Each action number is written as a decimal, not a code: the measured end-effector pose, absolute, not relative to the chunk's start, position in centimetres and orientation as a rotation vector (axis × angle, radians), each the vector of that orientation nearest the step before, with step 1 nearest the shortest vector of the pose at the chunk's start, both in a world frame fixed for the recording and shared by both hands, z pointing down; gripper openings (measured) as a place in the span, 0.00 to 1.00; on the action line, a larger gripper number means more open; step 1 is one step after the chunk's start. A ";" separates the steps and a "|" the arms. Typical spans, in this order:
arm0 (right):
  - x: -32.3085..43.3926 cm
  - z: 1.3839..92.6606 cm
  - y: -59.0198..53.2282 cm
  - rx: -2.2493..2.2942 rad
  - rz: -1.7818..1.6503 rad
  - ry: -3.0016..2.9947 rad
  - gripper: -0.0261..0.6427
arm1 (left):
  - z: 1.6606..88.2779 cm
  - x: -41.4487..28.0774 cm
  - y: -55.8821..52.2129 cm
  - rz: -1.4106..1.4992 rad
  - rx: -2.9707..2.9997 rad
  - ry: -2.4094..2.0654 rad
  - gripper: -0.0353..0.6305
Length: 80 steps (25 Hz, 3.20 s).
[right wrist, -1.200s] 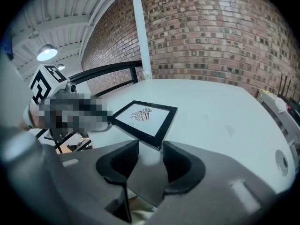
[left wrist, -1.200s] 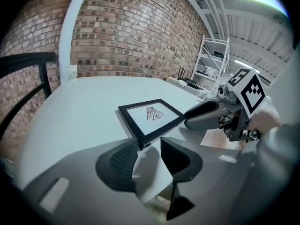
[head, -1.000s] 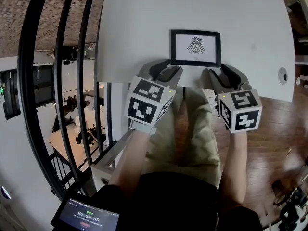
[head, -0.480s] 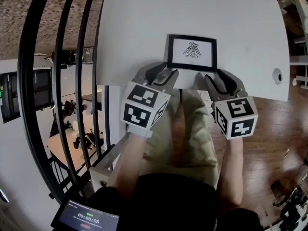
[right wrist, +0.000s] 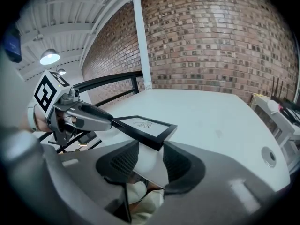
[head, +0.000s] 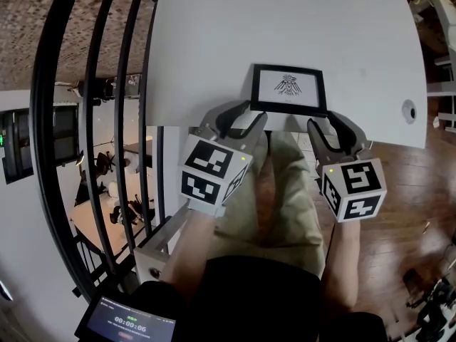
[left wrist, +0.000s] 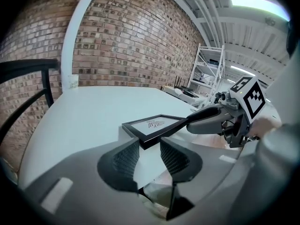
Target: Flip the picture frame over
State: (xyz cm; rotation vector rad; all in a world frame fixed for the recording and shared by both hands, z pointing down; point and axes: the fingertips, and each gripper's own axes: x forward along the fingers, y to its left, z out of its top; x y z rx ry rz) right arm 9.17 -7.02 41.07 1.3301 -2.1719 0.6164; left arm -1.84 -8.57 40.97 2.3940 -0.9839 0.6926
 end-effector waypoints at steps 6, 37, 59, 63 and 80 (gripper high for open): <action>9.1 39.5 -7.1 1.350 0.577 -2.193 0.26 | 39.6 -1.9 -8.4 0.661 2.418 -0.997 0.29; 9.6 37.0 -8.6 1.352 0.458 -2.208 0.26 | 37.1 -1.6 -10.4 0.702 2.513 -1.022 0.29; 10.3 38.5 -13.6 1.405 0.468 -2.187 0.26 | 39.0 -0.7 -14.9 0.771 2.523 -1.026 0.29; 10.3 39.2 -14.1 1.395 0.477 -2.178 0.26 | 39.7 -0.7 -15.4 0.783 2.508 -1.018 0.29; 10.2 41.2 -14.4 1.379 0.513 -2.160 0.27 | 41.7 -0.5 -15.4 0.786 2.458 -0.981 0.29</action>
